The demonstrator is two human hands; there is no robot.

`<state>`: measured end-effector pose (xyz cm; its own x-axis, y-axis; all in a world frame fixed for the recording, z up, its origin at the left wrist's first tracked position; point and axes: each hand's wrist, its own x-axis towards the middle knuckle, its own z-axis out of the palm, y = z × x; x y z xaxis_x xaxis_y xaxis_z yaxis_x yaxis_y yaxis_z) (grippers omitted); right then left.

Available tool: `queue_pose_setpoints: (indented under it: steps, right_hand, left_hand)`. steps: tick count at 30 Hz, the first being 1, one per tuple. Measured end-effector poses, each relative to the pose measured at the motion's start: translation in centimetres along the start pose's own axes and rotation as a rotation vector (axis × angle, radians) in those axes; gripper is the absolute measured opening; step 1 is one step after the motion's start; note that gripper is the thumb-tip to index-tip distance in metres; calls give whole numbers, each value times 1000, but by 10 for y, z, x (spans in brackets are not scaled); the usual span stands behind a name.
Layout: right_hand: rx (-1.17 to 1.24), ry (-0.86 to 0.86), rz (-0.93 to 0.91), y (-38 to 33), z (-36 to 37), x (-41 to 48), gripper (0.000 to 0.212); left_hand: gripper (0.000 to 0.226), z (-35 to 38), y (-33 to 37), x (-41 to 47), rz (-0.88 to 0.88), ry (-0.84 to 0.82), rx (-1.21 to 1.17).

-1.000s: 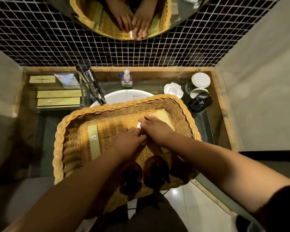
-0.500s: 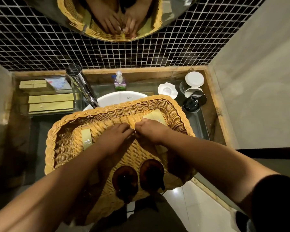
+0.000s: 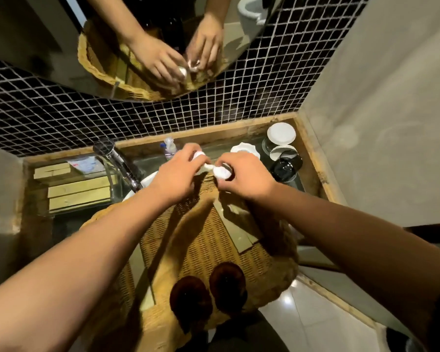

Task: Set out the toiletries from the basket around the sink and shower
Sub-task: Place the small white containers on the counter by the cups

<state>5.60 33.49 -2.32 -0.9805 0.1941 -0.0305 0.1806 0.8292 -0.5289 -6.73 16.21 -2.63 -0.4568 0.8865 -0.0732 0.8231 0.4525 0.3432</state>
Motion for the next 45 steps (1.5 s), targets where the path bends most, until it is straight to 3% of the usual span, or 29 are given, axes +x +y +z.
queue_pose_setpoints:
  steps: [4, 13, 15, 23, 32, 45]
  right_hand:
    - [16, 82, 145, 17, -18, 7, 21]
    - [-21, 123, 451, 68, -21, 28, 47]
    - [-36, 95, 489, 77, -19, 31, 51]
    - [-40, -4, 489, 101, -12, 41, 42]
    - [-213, -60, 470, 113, 2, 46, 29]
    - [-221, -25, 443, 124, 14, 33, 26]
  left_hand:
    - [64, 0, 15, 40, 14, 0, -20]
    - [41, 37, 25, 118, -58, -157, -95]
    - [50, 47, 28, 135, -50, -217, -54]
    - [54, 76, 22, 181, 118, -340, 129]
    - [62, 97, 13, 206, 152, -377, -12]
    - [61, 116, 6, 205, 147, -322, -157]
